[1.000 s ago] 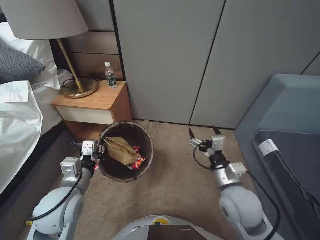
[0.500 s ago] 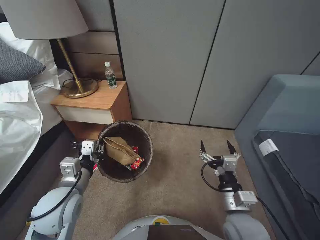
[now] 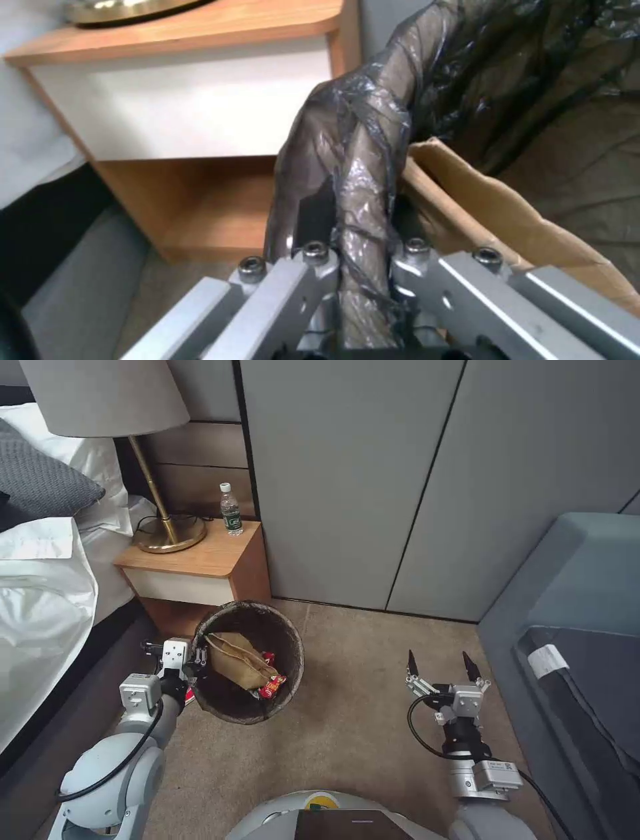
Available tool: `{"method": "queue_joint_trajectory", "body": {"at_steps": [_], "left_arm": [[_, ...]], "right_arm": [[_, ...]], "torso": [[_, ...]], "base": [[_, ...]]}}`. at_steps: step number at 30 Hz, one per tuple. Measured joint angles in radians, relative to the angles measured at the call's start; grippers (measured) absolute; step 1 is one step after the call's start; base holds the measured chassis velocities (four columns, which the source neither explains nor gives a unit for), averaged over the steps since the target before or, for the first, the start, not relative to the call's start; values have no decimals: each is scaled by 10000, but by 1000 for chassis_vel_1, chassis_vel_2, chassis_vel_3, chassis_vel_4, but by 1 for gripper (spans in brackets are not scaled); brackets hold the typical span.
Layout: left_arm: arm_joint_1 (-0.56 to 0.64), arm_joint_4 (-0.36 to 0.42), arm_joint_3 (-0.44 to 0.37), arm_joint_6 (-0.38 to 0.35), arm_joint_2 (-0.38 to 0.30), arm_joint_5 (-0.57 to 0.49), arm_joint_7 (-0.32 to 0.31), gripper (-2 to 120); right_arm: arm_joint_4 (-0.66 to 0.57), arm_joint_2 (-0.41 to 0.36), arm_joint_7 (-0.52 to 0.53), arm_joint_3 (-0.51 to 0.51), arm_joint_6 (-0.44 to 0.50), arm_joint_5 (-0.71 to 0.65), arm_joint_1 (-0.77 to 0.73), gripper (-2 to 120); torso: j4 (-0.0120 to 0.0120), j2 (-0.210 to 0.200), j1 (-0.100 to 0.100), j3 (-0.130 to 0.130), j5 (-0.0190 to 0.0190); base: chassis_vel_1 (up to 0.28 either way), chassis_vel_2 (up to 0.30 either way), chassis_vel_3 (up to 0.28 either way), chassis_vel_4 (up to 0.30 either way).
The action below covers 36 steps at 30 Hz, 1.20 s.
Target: Pick up the trash bin, then pick up the garbage from the floor and place it into the trash bin.
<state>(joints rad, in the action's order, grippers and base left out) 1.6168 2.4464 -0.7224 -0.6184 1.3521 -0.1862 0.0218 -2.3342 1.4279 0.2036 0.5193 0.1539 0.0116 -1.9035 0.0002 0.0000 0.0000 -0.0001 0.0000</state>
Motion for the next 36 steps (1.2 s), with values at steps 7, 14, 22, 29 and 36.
{"method": "queue_joint_trajectory", "body": {"at_steps": [7,14,22,29,36], "left_arm": [[2,38,1,-7,13,4,-9,3],[28,71,-3,-14,33,9,-13,3],[62,94,24,-14,71,30,-18,3],[75,104,28,-14,84,42,-19,3],[86,122,28,-14,100,50,-19,3]], "right_arm": [[17,-50,12,-12,-28,-17,24,100],[27,-72,32,-56,-77,-40,60,100],[79,-102,60,-92,-93,-87,74,100],[100,-140,86,-105,-113,-131,95,100],[105,-160,98,-118,-139,-166,113,100]], "torso": [[-1,0,0,0,0],[-2,0,-1,0,0],[-2,0,-1,0,1],[-3,0,0,1,0],[-3,0,0,0,1]], "base": [[20,18,12,19],[16,17,23,19],[30,33,42,29],[28,35,45,45],[33,36,30,31]]}}
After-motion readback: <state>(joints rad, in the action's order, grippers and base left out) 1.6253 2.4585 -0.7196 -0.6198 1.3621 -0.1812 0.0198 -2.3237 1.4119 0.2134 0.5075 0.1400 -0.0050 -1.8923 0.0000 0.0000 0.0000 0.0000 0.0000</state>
